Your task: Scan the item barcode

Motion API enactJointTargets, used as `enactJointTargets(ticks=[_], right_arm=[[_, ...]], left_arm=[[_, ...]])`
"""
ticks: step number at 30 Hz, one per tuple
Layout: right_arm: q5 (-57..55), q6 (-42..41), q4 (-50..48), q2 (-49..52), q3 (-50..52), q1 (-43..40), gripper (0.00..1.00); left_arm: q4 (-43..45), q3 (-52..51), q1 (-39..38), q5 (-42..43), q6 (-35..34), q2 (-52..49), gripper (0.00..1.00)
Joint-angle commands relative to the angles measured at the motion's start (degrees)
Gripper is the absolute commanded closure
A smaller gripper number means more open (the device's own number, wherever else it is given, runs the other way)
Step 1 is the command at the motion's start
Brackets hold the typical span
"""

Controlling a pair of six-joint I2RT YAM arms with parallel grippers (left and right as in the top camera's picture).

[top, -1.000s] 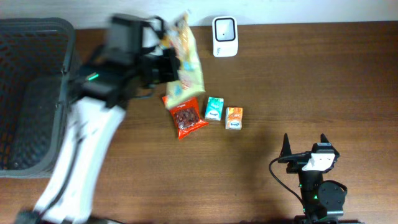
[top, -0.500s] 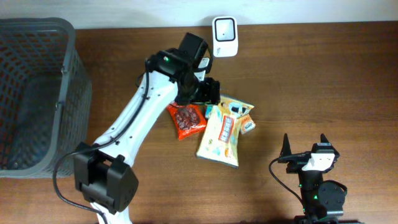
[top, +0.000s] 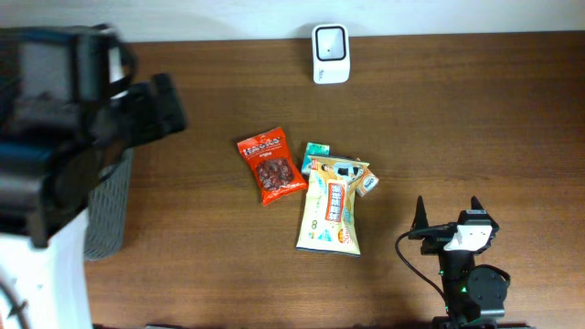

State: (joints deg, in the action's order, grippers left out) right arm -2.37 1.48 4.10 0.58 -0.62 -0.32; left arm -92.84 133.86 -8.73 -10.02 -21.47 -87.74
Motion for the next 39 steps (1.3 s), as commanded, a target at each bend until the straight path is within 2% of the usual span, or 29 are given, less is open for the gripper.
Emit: enactJointTargets(ticks=[1, 3, 5, 8, 15, 17, 18, 20, 21, 24, 27, 28, 30, 31, 32, 34, 36, 38, 39], right_arm=[[-0.72, -0.44, 0.42, -0.37, 0.31, 0.31, 0.02], [-0.72, -0.44, 0.42, -0.37, 0.31, 0.31, 0.02], [-0.72, -0.44, 0.42, -0.37, 0.31, 0.31, 0.02], [-0.72, -0.44, 0.42, -0.37, 0.31, 0.31, 0.02], [-0.90, -0.44, 0.20, -0.37, 0.31, 0.31, 0.02], [4.61, -1.84, -3.54, -0.37, 0.31, 0.31, 0.02], [10.43, -4.96, -5.95, -0.37, 0.31, 0.31, 0.02], [29.46, -15.82, -8.24, -0.37, 0.31, 0.31, 0.02], [32.65, -15.96, -11.13, -0.37, 0.31, 0.33, 0.02], [38.03, -16.11, -21.51, -0.37, 0.31, 0.31, 0.02], [36.11, -19.21, -34.51, -0.37, -1.73, 0.31, 0.02], [34.75, -19.17, -32.92, -0.04, -4.24, 0.31, 0.02], [33.00, -17.75, -23.04, 2.32, -11.65, 0.26, 0.02], [33.22, -15.30, -13.66, 5.46, -17.77, 0.26, 0.02], [33.22, -12.44, 0.42, 12.20, -26.82, 0.26, 0.02], [34.25, -11.74, 13.46, 21.22, -36.13, 0.26, 0.02], [43.43, -11.78, 26.88, 35.36, -49.40, 0.31, 0.02], [56.30, -11.82, 30.88, 44.26, -56.35, 0.31, 0.02], [67.84, -12.24, 28.72, 50.77, -59.54, 0.31, 0.02]], left_arm=[[-3.26, 0.31, 2.93, -1.90, -0.98, 0.20, 0.01], [-3.87, -0.72, 2.89, -1.36, -0.98, 0.11, 0.01], [-3.41, -3.65, 2.89, 5.14, -1.01, 0.02, 0.01], [-1.31, -8.90, 2.47, 10.03, -0.96, -0.44, 0.01], [15.50, -32.41, -6.23, 15.21, -0.96, -2.82, 0.01], [18.27, -35.80, -8.52, 15.19, -0.96, -4.63, 0.01], [19.08, -36.48, -9.16, 15.19, -0.96, -5.33, 0.01], [19.76, -36.87, -10.29, 15.17, -0.96, -7.23, 0.01], [19.85, -36.87, -10.40, 15.17, -0.96, -8.02, 0.01], [19.76, -36.89, -10.34, 12.98, -0.96, -9.57, 0.01], [19.98, -36.92, -10.34, 10.97, -0.96, -9.68, 0.01], [20.24, -36.92, -10.34, 10.08, -0.96, -9.70, 0.01], [20.41, -36.94, -10.34, 7.96, -0.98, -9.70, 0.01], [20.37, -36.94, -10.23, 7.19, -1.25, -9.70, 0.01], [20.39, -37.00, -10.23, 7.15, -1.22, -9.70, 0.01], [20.83, -37.05, -9.94, 6.69, -1.62, -9.75, 0.01], [21.07, -37.05, -8.79, 3.41, -4.63, -9.77, 0.01], [21.22, -37.07, -7.56, 3.08, -4.61, -9.81, 0.01], [21.22, -37.20, -6.82, 3.10, -4.61, -9.81, 0.01]])
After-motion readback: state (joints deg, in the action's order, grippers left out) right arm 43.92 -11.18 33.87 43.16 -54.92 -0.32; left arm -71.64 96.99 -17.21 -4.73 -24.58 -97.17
